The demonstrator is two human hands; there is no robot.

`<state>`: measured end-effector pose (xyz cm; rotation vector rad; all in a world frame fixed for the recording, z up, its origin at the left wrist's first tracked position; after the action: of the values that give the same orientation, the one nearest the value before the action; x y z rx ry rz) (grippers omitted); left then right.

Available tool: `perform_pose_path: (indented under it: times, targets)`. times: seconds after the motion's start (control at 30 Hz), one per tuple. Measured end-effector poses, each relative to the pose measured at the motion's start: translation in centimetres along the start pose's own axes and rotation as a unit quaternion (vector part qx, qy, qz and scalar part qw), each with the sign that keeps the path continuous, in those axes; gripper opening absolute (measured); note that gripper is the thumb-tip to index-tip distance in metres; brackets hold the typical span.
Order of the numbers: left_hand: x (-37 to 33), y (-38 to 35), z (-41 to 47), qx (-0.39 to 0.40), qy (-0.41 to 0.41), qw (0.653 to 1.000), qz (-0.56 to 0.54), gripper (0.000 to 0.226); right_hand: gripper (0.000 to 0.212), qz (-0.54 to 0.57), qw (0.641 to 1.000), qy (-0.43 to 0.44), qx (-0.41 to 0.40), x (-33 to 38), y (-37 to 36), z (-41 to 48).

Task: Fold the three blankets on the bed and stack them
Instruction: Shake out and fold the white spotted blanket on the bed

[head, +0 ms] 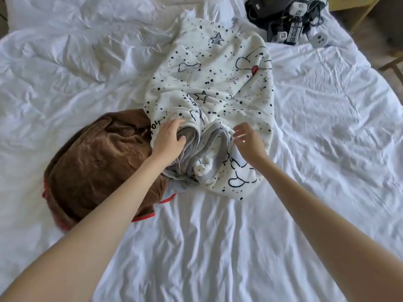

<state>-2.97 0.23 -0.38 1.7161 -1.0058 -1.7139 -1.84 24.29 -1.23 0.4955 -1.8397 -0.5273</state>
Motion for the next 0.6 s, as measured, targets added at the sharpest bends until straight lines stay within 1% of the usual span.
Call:
perform_pose_path:
  times: [0.07,0.13,0.2,0.27,0.3,0.33,0.37,0.4,0.43,0.5,0.57,0.6]
  targets:
    - [0.4,-0.4,1.7,0.018,-0.042,0.997,0.061,0.057,0.034,-0.034,0.998,0.047,-0.025,0.7,-0.4,1.8]
    - [1.3,-1.2,3.0,0.043,-0.069,0.991,0.102,0.064,0.049,-0.075,0.994,0.079,-0.015,1.2,-1.2,3.5]
    - [2.8,-2.9,3.8,0.082,-0.059,0.988,0.119,0.060,0.069,-0.129,0.986,0.100,0.022,0.7,-2.8,5.2]
    - [4.5,-4.6,3.9,0.130,-0.029,0.984,0.115,0.053,0.090,-0.183,0.975,0.103,0.072,0.0,-4.4,6.6]
    - [5.4,-5.5,3.8,0.147,-0.022,0.982,0.118,0.053,0.097,-0.202,0.969,0.099,0.102,-0.5,-5.3,7.1]
    - [6.1,-6.1,3.6,0.153,-0.022,0.980,0.129,0.053,0.099,-0.219,0.962,0.091,0.134,-1.1,-6.2,7.5]
    - [6.5,-6.6,3.4,0.148,-0.030,0.978,0.141,0.052,0.094,-0.234,0.955,0.082,0.163,-1.9,-7.1,7.6]
    - [6.8,-6.9,3.1,0.138,-0.041,0.978,0.151,0.051,0.084,-0.249,0.948,0.075,0.185,-2.7,-7.8,7.4]
    - [7.0,-7.1,2.8,0.133,-0.048,0.977,0.162,0.051,0.068,-0.267,0.941,0.073,0.192,-3.4,-8.4,7.0]
    - [6.8,-7.5,2.3,0.140,-0.056,0.975,0.166,0.050,0.036,-0.294,0.936,0.083,0.173,-4.7,-9.0,5.9]
    - [6.4,-7.9,1.7,0.160,-0.049,0.974,0.154,0.046,0.019,-0.266,0.947,0.061,0.169,-5.9,-9.6,4.5]
    - [6.1,-8.0,1.4,0.169,-0.045,0.974,0.143,0.044,0.014,-0.224,0.957,0.034,0.180,-6.3,-9.8,3.7]
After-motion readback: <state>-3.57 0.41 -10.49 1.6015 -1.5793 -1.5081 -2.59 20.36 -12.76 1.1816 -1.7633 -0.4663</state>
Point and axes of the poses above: each hand's wrist, its own z-axis towards the middle knuckle, its own y-axis out of the back of the hand, x = y × z, the point moved 3 cm from there along z, towards the middle knuckle, and after that the axes turned 5 degrees about -y, right-handed, at the moved point
